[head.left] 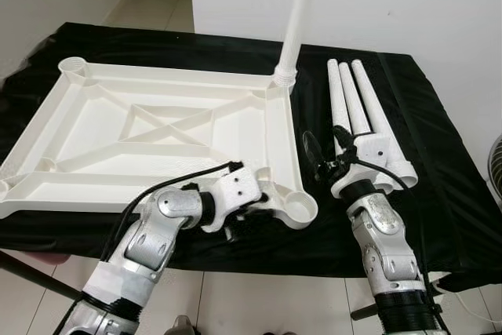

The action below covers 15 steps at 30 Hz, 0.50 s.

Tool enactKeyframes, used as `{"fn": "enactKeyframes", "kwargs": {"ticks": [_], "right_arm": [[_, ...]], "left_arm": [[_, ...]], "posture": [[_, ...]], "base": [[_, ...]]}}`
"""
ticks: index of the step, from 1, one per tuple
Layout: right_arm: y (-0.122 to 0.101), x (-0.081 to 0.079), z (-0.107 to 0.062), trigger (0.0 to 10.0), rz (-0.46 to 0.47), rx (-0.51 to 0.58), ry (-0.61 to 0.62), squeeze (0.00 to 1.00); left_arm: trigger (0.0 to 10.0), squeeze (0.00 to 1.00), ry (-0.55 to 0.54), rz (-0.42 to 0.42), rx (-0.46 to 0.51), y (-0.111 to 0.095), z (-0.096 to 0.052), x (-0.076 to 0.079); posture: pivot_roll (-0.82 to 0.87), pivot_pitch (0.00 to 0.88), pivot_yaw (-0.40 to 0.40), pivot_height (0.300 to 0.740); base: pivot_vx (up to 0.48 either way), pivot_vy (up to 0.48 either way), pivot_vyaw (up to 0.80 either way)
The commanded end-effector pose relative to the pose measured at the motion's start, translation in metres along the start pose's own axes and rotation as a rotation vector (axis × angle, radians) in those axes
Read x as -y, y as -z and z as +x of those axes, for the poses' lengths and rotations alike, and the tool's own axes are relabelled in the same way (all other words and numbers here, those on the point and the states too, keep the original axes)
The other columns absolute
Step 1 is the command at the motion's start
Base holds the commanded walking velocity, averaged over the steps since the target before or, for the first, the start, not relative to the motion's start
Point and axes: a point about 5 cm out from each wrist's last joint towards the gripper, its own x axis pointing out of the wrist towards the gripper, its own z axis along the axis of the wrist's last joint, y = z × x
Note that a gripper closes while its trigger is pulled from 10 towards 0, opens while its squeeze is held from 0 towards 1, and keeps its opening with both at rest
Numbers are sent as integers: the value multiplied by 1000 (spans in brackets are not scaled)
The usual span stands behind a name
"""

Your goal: Building children table

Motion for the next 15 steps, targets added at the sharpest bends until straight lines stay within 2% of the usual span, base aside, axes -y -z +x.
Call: {"fn": "enactKeyframes", "kwargs": {"ticks": [1, 3, 4, 5, 8, 9, 10, 12, 13, 15], "right_arm": [[3, 1, -1, 10000, -2, -17, 8, 0], [3, 1, -1, 10000, -2, -17, 8, 0], [3, 1, -1, 10000, -2, -16, 7, 0], [3, 1, 0, 10000, -2, -15, 8, 0], [3, 1, 0, 10000, -2, -14, 10, 0], [3, 2, 1, 10000, 3, -15, 22, 0], [3, 4, 2, 10000, 1, -15, 47, 525], [3, 6, 3, 10000, 0, -16, 65, 525], [3, 8, 4, 10000, 6, -16, 83, 1000], [3, 10, 5, 10000, 14, -16, 97, 1000]], "left_arm": [[10000, 1000, -33, -12, 2, 0, -5, -3], [10000, 1000, -39, -4, -4, 0, -5, -4], [10000, 1000, -41, 33, -23, 0, -5, -4], [10000, 376, -61, 56, -62, 3, -5, -7], [10000, 376, -76, 70, -89, 4, -5, -8], [10000, 0, -85, 80, -93, 4, -6, -9], [10000, 0, -97, 100, -87, 2, -7, -9], [10000, 0, -103, 115, -79, 0, -8, -10], [10000, 0, -112, 133, -60, -3, -8, -10], [10000, 0, -121, 144, -41, -5, -8, -10]], "posture": [[105, 77, -44, 740], [105, 77, -44, 740], [106, 80, -45, 740], [106, 80, -45, 740], [106, 80, -45, 740], [106, 85, -44, 740], [108, 87, -45, 740], [108, 87, -45, 740], [110, 88, -45, 740], [110, 88, -45, 740]], "base": [[0, 0, 0], [0, 0, 0], [0, 0, 0], [0, 0, 0], [0, 0, 0], [0, 0, 0], [0, 0, 0], [0, 0, 0], [0, 0, 0], [0, 0, 0]]}}
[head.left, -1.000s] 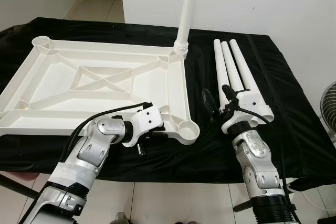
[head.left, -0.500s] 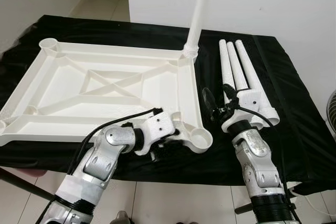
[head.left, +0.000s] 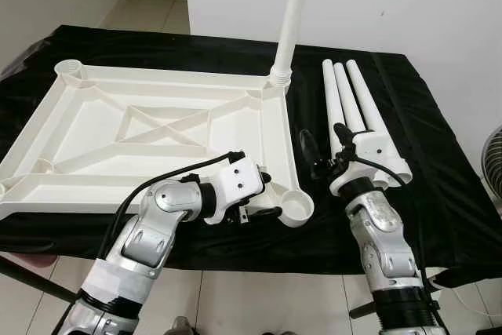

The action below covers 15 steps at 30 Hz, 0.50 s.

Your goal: Building children table

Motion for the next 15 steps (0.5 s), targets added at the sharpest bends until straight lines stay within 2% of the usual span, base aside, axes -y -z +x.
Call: {"fn": "enactKeyframes", "kwargs": {"ticks": [1, 3, 4, 8, 12, 13, 15], "right_arm": [[3, 4, -1, 10000, 5, -15, 28, 1000], [3, 5, -1, 10000, 7, -15, 30, 1000], [3, 6, 2, 10000, 2, -26, 49, 0], [5, 6, 11, 10000, 18, -80, 110, 0], [5, 7, 18, 10000, -3, -108, 170, 0], [2, 6, 28, 10000, 6, -121, 203, 0], [2, 6, 28, 10000, 6, -121, 203, 0]], "left_arm": [[10000, 0, -94, 31, 19, -5, 2, -4], [10000, 0, -96, 31, 23, -6, 1, -4], [10000, 0, -105, 23, 30, -7, 2, -3], [10000, 0, -105, 12, 36, -7, 3, -1], [10000, 0, -105, 10, 41, -8, 4, 0], [10000, 0, -108, 10, 42, -7, 5, 0], [10000, 0, -108, 10, 42, -7, 5, 0]], "posture": [[110, 88, -45, 740], [110, 88, -45, 740], [112, 89, -48, 740], [113, 89, -50, 740], [113, 89, -50, 740], [112, 90, -49, 740], [112, 90, -49, 740]], "base": [[0, 0, 0], [0, 0, 0], [0, 0, 0], [0, 0, 0], [0, 0, 0], [0, 0, 0], [0, 0, 0]]}}
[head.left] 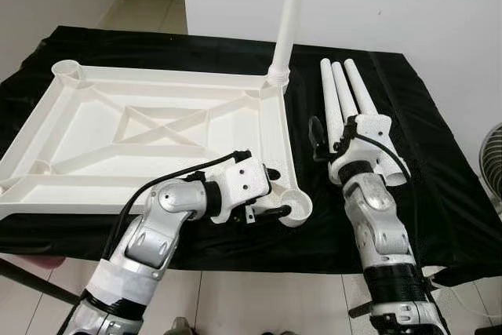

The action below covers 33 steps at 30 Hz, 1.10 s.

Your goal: Building children table

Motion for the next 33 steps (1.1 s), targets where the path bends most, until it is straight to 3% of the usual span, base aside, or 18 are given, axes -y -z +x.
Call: {"fn": "enactKeyframes", "kwargs": {"ticks": [1, 10, 15, 21, 29, 33], "right_arm": [[1, 2, 7, 10000, -7, -51, 58, 0], [3, 5, 25, 10000, -32, -163, 197, 0], [7, 11, 38, 10000, 2, -292, 300, 0], [8, 12, 42, 10000, 21, -336, 324, 0], [21, 9, 47, 10000, 43, -452, 343, 0], [24, 7, 47, 10000, 62, -482, 340, 0]], "left_arm": [[10000, 0, -116, 8, -6, 1, 1, -3], [10000, 0, -122, 5, -5, 1, 2, -2], [10000, 0, -128, 2, -10, 2, 1, -2], [10000, 0, -147, 3, -11, 2, -1, -6], [10000, 0, -225, 48, -16, -7, -14, -30], [10000, 0, -233, 58, -14, -9, -16, -33]], "posture": [[114, 91, -52, 740], [119, 92, -57, 740], [122, 92, -59, 740], [125, 92, -60, 740], [146, 88, -73, 740], [148, 86, -74, 740]], "base": [[0, 0, 0], [0, 0, 0], [0, 0, 0], [0, 0, 0], [0, 0, 0], [0, 0, 0]]}}
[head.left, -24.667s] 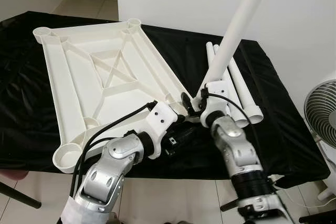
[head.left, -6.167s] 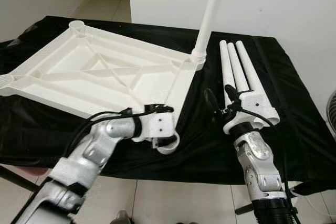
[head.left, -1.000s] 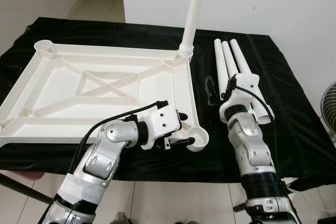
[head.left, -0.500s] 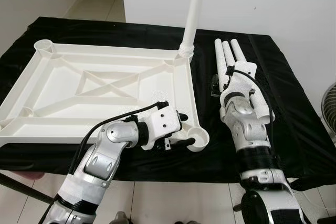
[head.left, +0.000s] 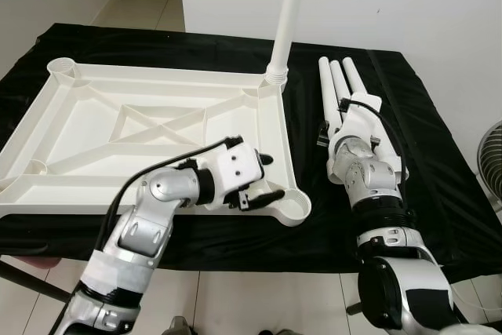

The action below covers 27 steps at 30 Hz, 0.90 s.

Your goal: Building children table

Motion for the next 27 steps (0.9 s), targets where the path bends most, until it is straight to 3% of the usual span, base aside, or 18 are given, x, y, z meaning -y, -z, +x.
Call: {"fn": "enactKeyframes", "kwargs": {"ticks": [1, 11, 15, 27], "right_arm": [[7, -2, 1, 10000, 11, -49, -6, 0], [18, -9, 3, 10000, 32, -134, -24, 0], [31, -10, 4, 10000, 65, -240, -23, 0], [44, -6, 7, 10000, 184, -452, -9, 0]], "left_arm": [[10000, 0, -145, 2, -5, 0, 0, -8], [10000, 0, -149, 31, 14, -9, 0, -12], [10000, 0, -148, 45, 21, -12, 0, -13], [10000, 0, -146, 41, 24, -13, 2, -12]], "posture": [[149, 84, -75, 740], [154, 78, -78, 740], [157, 77, -81, 740], [157, 76, -81, 740]], "base": [[0, 0, 0], [0, 0, 0], [0, 0, 0], [0, 0, 0]]}}
